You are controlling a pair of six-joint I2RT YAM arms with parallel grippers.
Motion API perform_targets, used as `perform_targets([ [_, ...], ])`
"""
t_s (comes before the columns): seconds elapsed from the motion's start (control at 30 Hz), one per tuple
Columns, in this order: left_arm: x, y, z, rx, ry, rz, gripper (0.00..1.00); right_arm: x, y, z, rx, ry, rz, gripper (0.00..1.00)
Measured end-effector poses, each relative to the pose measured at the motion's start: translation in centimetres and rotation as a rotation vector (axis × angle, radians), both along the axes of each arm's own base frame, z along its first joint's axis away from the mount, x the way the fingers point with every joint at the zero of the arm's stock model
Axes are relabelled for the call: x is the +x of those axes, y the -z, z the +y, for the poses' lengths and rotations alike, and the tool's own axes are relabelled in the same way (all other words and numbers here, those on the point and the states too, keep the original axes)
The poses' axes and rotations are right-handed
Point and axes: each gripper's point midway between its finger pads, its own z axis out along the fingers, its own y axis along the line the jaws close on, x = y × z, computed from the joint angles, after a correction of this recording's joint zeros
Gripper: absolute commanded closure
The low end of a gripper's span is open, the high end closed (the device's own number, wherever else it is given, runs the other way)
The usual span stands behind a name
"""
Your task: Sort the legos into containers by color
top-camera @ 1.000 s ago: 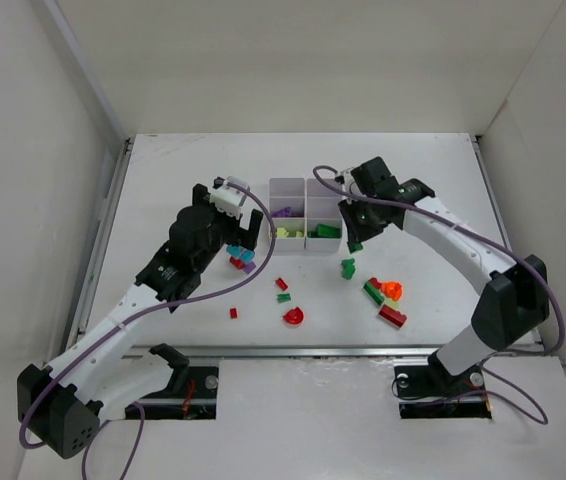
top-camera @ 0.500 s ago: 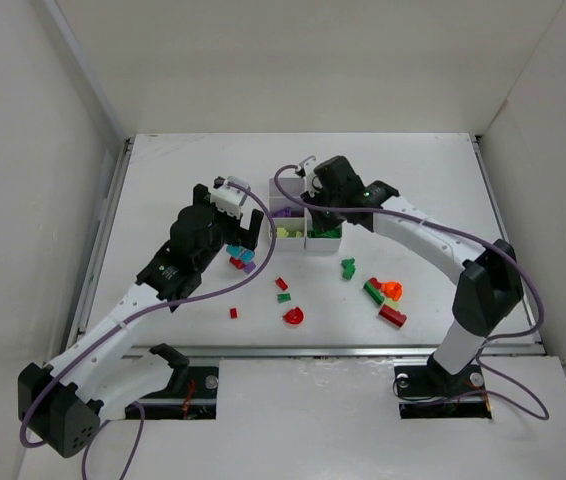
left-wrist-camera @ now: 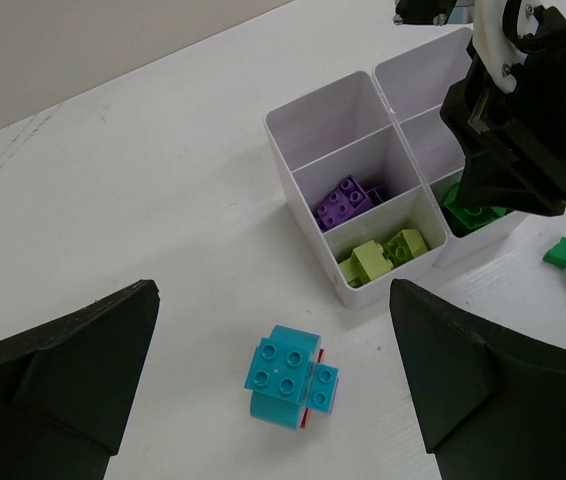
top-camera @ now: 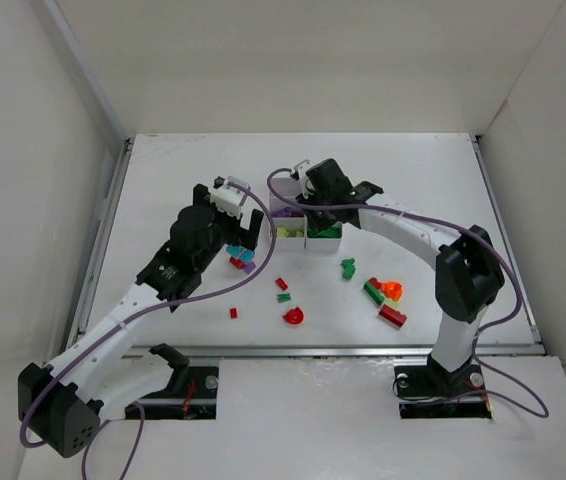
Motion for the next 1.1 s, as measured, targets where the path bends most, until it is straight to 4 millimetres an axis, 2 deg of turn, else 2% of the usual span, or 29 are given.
perform_targets([
  [0.07,0.0,0.0,0.0,0.000,0.000,0.000,0.00,0.1,-0.1,0.1,0.004,0.000,-0.005,1.00],
  [0.2,0.0,0.0,0.0,-0.004,-0.001,0.002,0.00,0.4,-0.3,0.2,0.009,0.004,-0.018,0.61],
  [0.23,0.0,0.0,0.0,-0.006,-0.002,0.003,0.00,0.4,-0.3,0.1,0.008,0.006,-0.018,0.48],
  [0.4,0.0,0.0,0.0,-0.007,-0.001,0.003,0.00,0.5,0.2,0.1,-0.003,0.009,-0.006,0.34],
  [0.6,0.0,0.0,0.0,-0.008,-0.002,0.004,0.00,0.3,0.3,-0.1,-0.010,0.016,0.002,0.33],
  [0.7,0.0,0.0,0.0,-0.009,-0.002,0.004,0.00,-0.1,-0.5,-0.5,-0.007,0.036,0.002,0.33],
  [0.8,0.0,0.0,0.0,-0.009,-0.002,0.004,0.00,-0.7,-2.9,-1.0,0.032,0.068,-0.021,0.31],
  [0.87,0.0,0.0,-0.1,-0.009,-0.002,0.004,0.00,-1.4,-5.5,-1.5,0.081,0.092,-0.053,0.31],
  [0.97,0.0,0.0,0.0,-0.009,-0.002,0.005,0.00,-3.2,-8.1,-2.5,0.152,0.130,-0.074,0.31],
  [1.03,0.0,0.0,-0.1,-0.009,-0.002,0.004,0.00,-5.0,-7.8,-3.5,0.170,0.160,-0.044,0.31],
  [1.1,0.0,0.0,-0.1,-0.010,0.000,0.004,0.00,-6.7,-5.4,-4.5,0.152,0.189,0.024,0.31],
])
